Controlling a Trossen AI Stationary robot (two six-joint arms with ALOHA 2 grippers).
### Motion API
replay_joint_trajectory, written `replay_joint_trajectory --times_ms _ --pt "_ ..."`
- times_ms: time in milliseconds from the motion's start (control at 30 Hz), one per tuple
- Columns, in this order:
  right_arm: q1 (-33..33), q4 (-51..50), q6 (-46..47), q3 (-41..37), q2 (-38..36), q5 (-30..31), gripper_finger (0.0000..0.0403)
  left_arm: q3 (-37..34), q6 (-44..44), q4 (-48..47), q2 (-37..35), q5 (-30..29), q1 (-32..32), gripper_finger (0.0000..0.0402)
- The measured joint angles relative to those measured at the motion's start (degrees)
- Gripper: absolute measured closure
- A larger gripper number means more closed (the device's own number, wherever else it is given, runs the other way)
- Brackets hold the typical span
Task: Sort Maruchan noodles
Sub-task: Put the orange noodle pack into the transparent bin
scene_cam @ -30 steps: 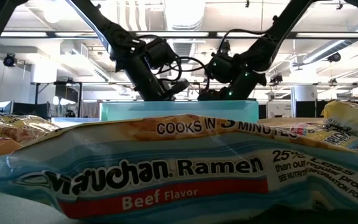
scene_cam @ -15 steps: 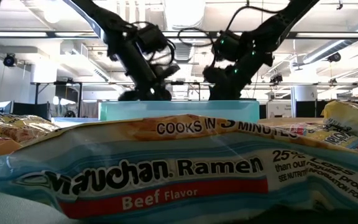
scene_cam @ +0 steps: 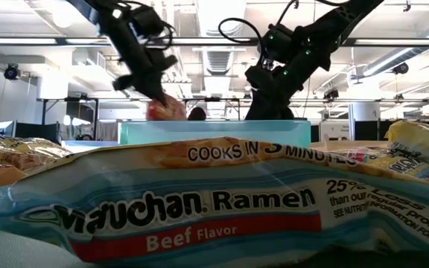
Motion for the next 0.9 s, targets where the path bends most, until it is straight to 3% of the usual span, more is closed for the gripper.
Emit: replay_joint_trajectory --times_ms 267,533,700,900 --pt "0.02 -0.79 0.39 0.00 1.28 0.02 0.0335 0.00 26.35 -7.64 -4.54 -0.71 8.75 0.0401" --pt "0.02 -0.75 0.46 0.00 2.42 0.95 0.0335 0.00 50.24 -16.28 -1.25 -3.69 9.82 0.0401" --pt "0.02 -0.70 0.39 -0.02 2.47 1.00 0.0335 0.00 56.22 -17.88 3.75 -5.80 9.93 0.0401" --pt "0.02 -0.77 0.46 -0.02 2.47 0.99 0.0335 0.00 56.27 -17.55 9.27 -8.82 9.88 0.0392"
